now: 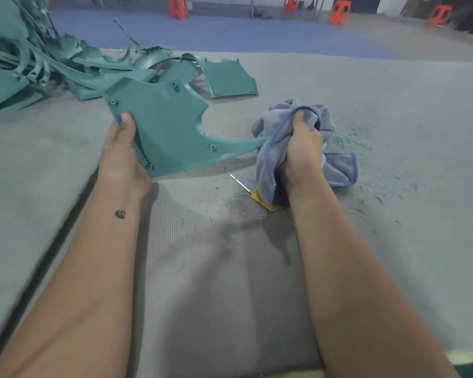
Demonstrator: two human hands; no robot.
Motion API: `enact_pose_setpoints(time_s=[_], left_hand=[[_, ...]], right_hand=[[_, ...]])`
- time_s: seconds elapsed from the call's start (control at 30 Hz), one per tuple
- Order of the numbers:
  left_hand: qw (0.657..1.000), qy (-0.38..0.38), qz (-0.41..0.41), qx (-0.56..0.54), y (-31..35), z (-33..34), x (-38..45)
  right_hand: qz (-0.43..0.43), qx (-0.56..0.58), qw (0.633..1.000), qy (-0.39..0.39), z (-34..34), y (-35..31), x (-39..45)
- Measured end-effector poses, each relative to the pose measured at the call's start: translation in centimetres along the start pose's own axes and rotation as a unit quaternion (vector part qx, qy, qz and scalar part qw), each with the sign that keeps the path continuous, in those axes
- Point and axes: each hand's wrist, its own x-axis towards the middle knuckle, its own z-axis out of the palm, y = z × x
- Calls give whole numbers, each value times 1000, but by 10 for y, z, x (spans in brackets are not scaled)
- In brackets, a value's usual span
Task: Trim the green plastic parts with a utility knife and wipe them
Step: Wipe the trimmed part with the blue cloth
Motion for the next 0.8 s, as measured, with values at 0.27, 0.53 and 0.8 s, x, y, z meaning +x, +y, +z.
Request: enact_pose_setpoints(time_s=[0.27,0.53,0.8], left_hand=[[1000,0,4,6,-2,6,-4],[995,88,-34,23,-8,3,1],[981,132,-59,-126,-19,20,2]], right_hand=[[10,61,998,16,-2,-1,1],[-58,46,997,14,0,1,-4],[38,-53,984,-167,22,-7,-27]])
